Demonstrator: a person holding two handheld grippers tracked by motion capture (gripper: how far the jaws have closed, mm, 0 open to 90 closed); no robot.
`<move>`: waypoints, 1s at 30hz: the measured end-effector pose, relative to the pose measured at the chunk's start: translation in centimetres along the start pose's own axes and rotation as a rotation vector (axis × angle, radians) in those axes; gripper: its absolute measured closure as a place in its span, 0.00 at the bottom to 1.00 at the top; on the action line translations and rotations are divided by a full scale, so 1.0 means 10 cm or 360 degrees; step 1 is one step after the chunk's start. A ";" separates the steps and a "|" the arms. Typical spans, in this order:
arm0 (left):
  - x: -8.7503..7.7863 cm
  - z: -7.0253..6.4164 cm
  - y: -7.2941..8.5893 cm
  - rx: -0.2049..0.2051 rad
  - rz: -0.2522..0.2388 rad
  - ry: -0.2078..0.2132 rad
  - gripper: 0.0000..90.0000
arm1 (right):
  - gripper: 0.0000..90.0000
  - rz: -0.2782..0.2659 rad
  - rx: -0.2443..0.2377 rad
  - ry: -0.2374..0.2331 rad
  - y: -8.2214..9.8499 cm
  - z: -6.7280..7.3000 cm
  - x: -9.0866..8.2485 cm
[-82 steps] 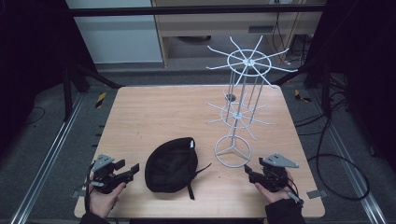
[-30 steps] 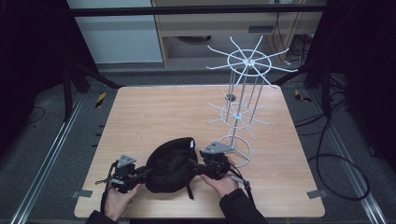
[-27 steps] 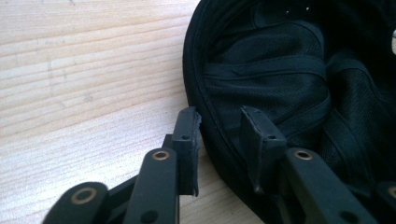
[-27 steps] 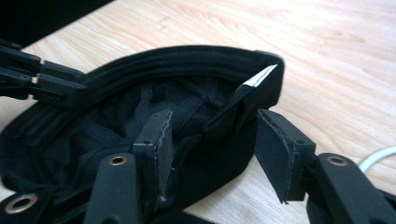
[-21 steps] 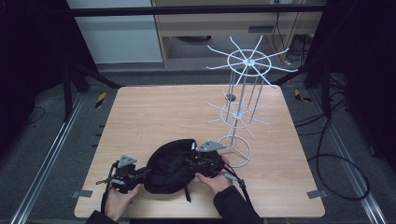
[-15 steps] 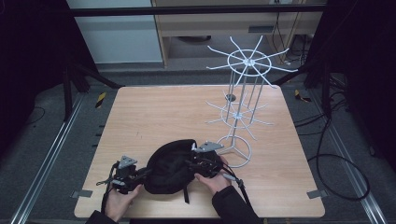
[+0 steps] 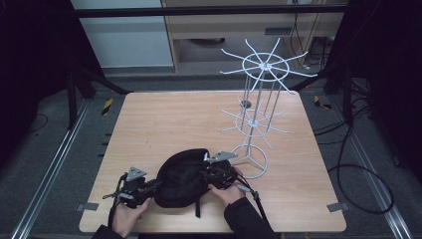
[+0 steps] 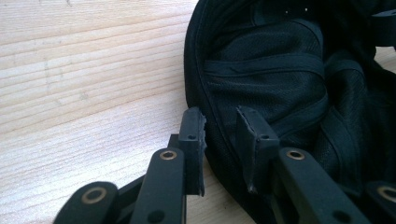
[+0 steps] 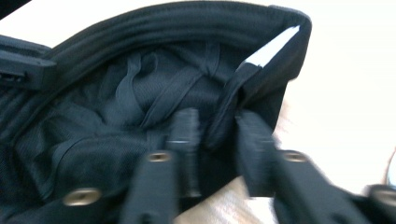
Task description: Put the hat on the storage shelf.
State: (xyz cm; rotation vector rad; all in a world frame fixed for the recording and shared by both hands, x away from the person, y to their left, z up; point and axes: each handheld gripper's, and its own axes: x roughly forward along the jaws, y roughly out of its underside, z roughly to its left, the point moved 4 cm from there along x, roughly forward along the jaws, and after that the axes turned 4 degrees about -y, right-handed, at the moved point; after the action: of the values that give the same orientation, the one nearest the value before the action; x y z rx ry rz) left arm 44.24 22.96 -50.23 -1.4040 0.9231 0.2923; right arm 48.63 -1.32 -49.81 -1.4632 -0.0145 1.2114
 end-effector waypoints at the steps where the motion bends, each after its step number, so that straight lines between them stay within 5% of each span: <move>1: 0.00 0.00 0.00 0.0001 -0.0003 0.0002 0.80 | 0.86 -0.0003 -0.0012 -0.0010 0.01 -0.01 0.00; 4: -0.01 0.00 0.00 -0.0001 -0.0009 0.0007 0.80 | 0.92 0.0010 0.0017 -0.0030 0.02 -0.03 -0.03; 8: -0.02 -0.02 -0.01 -0.0008 -0.0020 0.0012 0.81 | 0.93 -0.0082 -0.0019 -0.0048 0.00 -0.03 -0.13; 16: 0.05 -0.07 -0.04 -0.0004 -0.0026 -0.0053 0.87 | 0.93 -0.0308 -0.0323 -0.0181 -0.12 0.24 -0.39; 21: 0.14 -0.02 -0.09 -0.0073 -0.0018 -0.0063 0.89 | 0.93 -0.0276 -0.0397 -0.0248 -0.05 0.35 -0.42; 30: 0.19 0.08 -0.17 -0.0094 -0.0065 -0.0133 0.91 | 0.93 -0.0196 -0.0350 -0.0335 0.19 0.36 -0.38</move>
State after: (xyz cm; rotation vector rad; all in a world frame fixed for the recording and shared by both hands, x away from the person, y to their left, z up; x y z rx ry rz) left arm 46.89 22.70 -50.36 -1.4520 0.8219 0.3473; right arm 43.40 -1.67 -48.06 -1.4928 -0.3864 1.2876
